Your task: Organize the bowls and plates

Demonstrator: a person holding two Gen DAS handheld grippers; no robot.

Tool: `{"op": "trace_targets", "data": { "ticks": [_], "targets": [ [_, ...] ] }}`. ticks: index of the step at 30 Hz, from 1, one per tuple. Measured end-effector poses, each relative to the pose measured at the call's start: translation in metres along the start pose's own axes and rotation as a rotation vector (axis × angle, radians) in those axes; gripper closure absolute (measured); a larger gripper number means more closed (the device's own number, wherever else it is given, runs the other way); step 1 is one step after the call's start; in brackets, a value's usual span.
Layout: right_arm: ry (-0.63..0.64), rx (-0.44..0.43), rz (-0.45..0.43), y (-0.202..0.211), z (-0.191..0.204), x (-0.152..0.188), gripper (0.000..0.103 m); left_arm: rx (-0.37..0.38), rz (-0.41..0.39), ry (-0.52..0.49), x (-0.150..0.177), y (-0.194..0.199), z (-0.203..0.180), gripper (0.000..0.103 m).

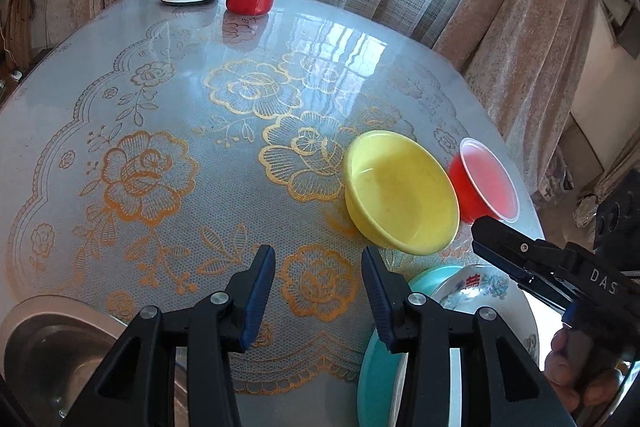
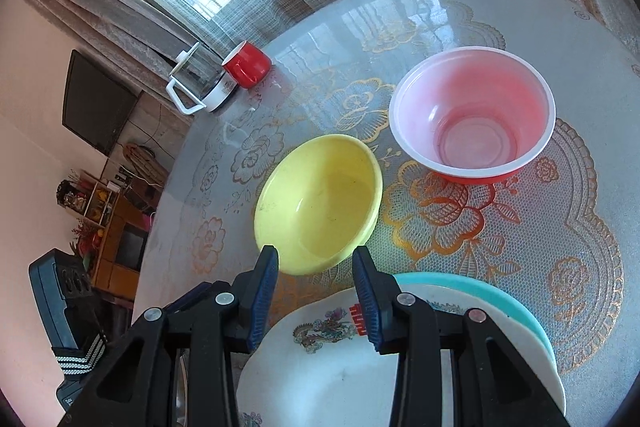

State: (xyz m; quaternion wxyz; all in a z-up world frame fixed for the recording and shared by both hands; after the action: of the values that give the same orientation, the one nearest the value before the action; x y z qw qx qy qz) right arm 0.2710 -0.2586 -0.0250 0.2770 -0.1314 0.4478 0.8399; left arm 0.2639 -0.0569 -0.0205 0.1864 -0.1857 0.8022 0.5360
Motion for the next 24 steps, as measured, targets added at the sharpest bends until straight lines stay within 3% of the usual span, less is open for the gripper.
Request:
{"op": "trace_targets", "data": {
  "ticks": [11,18,21,22,24],
  "targets": [
    [-0.049,0.027,-0.010,-0.012,-0.005,-0.012,0.064,0.067,0.018,0.039,-0.024,-0.017,-0.009,0.071],
    [-0.077,0.056,-0.012,-0.014,-0.015,-0.016,0.064,-0.009,0.053,0.016,-0.033,-0.051,-0.020,0.072],
    [-0.090,0.068,-0.007,-0.018,-0.020,-0.018,0.064,0.018,0.078,0.027,-0.032,-0.063,-0.022,0.084],
    [-0.093,0.060,0.002,-0.021,-0.022,-0.018,0.065,0.023,0.081,0.024,-0.031,-0.064,-0.023,0.088],
    [-0.086,0.069,0.022,-0.027,-0.023,-0.017,0.078,0.017,0.075,0.014,-0.028,-0.062,-0.026,0.088]
  ]
}}
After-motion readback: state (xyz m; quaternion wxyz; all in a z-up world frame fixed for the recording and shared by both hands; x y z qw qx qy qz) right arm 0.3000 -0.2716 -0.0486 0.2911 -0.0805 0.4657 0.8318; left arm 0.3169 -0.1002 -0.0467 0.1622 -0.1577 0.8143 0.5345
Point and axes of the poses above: each gripper's, at about its wrist camera, not at the fingertips, and y roughly against the way its jaws point, z to its left, x to its underside, the point moved 2 cm from there along -y, roughly the way its jaws point, and after that the axes turned 2 degrees about y, right-handed, at the moved point
